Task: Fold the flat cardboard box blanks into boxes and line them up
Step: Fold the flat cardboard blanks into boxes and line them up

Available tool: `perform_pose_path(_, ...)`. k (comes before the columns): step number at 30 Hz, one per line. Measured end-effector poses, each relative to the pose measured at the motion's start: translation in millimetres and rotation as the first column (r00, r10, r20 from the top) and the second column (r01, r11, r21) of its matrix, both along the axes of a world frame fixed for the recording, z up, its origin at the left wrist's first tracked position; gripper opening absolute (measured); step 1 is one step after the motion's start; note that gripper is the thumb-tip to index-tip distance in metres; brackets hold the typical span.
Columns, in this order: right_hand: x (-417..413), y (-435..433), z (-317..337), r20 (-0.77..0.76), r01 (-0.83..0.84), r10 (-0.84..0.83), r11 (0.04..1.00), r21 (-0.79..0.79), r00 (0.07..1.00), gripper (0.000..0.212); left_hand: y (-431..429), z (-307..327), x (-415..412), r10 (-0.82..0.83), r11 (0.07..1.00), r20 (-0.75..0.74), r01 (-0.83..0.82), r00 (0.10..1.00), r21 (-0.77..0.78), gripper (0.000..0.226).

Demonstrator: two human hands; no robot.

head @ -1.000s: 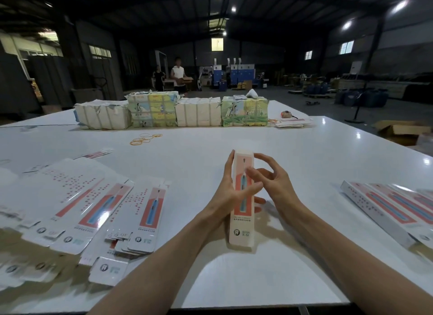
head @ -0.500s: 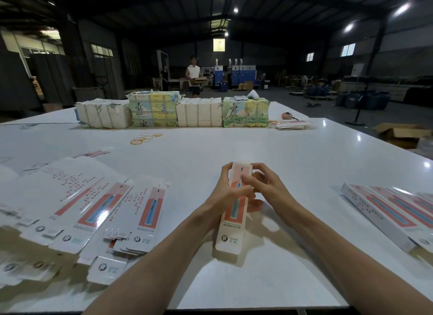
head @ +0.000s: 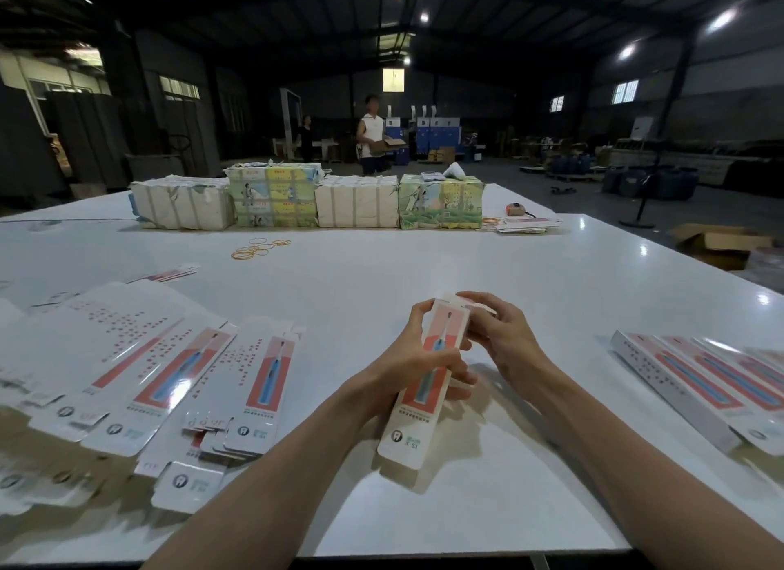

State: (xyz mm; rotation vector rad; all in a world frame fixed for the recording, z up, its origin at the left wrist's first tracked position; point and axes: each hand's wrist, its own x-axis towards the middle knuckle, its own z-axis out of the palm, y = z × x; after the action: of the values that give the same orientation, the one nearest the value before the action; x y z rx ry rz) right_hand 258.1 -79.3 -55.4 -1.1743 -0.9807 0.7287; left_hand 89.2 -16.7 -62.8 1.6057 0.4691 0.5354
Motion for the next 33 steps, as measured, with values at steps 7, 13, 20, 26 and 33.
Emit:
perform_pose_path(7,-2.3,-2.2,1.4,0.082,0.001,-0.01,0.994,0.11,0.997,0.018,-3.9,0.7,1.3,0.029,1.0,-0.004,-0.029,1.0,0.003,0.084)
perform_pose_path(13,-3.2,-5.7,9.5,0.01,-0.1,0.099,0.988,0.12,0.995,0.027,0.8,2.6,3.2,0.084,0.995,-0.046,-0.081,0.995,0.066,0.085)
perform_pose_path(20,-5.3,-4.5,10.7,-0.111,-0.024,0.031,0.998,0.066,0.993,0.019,1.6,-0.8,2.2,0.003,0.999,-0.009,-0.002,1.0,0.038,0.091)
perform_pose_path(26,2.1,-5.0,12.6,-0.183,-0.023,0.024,1.0,0.006,0.983,0.014,0.6,-1.6,0.3,0.008,0.992,-0.023,-0.005,1.0,0.123,0.107)
perform_pose_path(33,4.8,-6.7,13.2,-0.193,-0.048,0.041,0.998,-0.034,0.98,0.019,-3.3,2.6,-4.2,0.013,0.971,-0.084,0.007,0.996,0.239,0.105)
